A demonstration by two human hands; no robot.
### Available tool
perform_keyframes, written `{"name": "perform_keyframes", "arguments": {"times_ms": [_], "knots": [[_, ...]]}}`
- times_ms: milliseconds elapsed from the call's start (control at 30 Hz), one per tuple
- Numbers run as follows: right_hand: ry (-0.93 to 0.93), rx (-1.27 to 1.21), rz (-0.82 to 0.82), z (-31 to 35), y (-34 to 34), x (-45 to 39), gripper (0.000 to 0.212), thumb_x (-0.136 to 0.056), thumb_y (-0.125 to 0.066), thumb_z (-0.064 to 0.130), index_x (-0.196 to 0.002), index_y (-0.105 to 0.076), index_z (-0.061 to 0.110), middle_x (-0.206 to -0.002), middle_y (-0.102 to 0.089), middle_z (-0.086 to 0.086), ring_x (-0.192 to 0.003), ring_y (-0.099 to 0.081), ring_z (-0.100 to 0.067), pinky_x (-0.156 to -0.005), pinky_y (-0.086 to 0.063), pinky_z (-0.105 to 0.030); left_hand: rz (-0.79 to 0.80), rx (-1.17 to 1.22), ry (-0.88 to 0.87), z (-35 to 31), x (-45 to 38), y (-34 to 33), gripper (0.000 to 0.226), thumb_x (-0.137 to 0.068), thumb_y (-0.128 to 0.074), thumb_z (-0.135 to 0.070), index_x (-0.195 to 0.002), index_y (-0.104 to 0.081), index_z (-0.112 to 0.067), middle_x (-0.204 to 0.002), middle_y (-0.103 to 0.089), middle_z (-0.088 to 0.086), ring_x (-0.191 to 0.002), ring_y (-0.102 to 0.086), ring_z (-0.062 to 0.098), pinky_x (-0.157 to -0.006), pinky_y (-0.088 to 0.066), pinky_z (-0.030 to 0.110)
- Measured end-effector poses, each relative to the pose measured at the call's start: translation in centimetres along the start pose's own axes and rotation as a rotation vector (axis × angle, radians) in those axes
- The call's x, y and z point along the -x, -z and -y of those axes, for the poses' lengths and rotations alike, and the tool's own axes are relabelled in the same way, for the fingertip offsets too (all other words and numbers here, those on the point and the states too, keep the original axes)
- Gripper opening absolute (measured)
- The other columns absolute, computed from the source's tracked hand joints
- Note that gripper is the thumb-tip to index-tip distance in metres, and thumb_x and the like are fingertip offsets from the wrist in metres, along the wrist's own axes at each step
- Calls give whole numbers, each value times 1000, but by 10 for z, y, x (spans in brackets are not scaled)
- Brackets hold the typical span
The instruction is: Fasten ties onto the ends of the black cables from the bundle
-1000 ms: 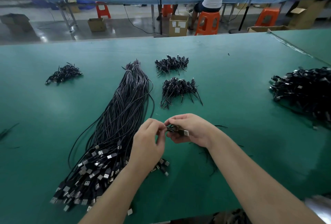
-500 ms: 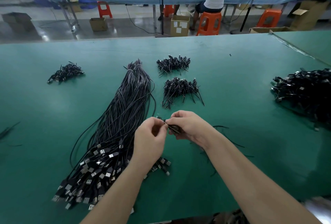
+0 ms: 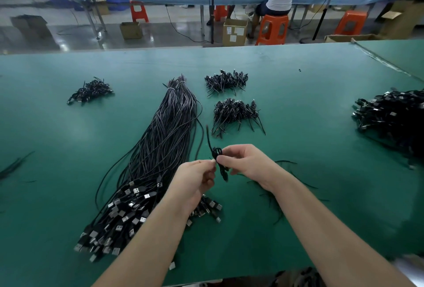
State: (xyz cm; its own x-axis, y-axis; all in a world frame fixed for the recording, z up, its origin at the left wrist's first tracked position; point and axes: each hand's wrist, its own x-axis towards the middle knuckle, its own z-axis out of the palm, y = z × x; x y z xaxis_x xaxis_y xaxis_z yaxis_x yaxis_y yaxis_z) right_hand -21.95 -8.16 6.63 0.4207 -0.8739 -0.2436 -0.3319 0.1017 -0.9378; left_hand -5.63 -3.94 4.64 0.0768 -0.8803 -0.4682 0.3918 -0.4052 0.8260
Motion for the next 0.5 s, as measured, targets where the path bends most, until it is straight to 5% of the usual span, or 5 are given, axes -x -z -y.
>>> {"name": "perform_keyframes", "arguments": {"times_ms": [167,267,367,433,500], "knots": [[-68,-18,-86,4,-2,-5,19,-93,-72,31,-104,-68,17,-86,-78,-4,-90,-74,-24,-84,-57,-42,-56,-294,-229,4,4,-4,15,-92,-69,-7,-77,-71,-5,-72,-64,8,-60,-50,13,-60,-44,25],[-175,-187,-55,9,0,-8,12,-94,-70,19,-99,-63,10,-76,-75,-4,-71,-72,-18,-66,-57,-37,-139,-759,-708,7,11,-5,10,-93,-69,-9,-83,-69,-10,-77,-67,-5,-65,-55,4,-62,-46,19],[-239,-267,41,11,5,-4,6,-96,-66,17,-91,-68,14,-76,-72,-5,-69,-67,-17,-59,-50,-28,-90,-1075,-1190,8,14,-1,4,-93,-66,0,-89,-66,-2,-87,-61,1,-75,-54,13,-70,-45,20],[-207,-294,80,9,8,-2,12,-100,-61,19,-94,-70,14,-84,-73,-9,-74,-68,-17,-62,-51,-27,-91,-1081,-1205,7,14,1,5,-93,-66,-1,-89,-65,-4,-87,-60,0,-75,-53,9,-70,-43,16],[-156,-326,72,7,9,2,13,-100,-60,17,-105,-71,10,-93,-75,-12,-74,-67,-17,-61,-53,-25,-141,-922,-935,4,12,0,7,-93,-67,-9,-86,-67,-11,-80,-62,-7,-70,-55,3,-65,-43,12]]}}
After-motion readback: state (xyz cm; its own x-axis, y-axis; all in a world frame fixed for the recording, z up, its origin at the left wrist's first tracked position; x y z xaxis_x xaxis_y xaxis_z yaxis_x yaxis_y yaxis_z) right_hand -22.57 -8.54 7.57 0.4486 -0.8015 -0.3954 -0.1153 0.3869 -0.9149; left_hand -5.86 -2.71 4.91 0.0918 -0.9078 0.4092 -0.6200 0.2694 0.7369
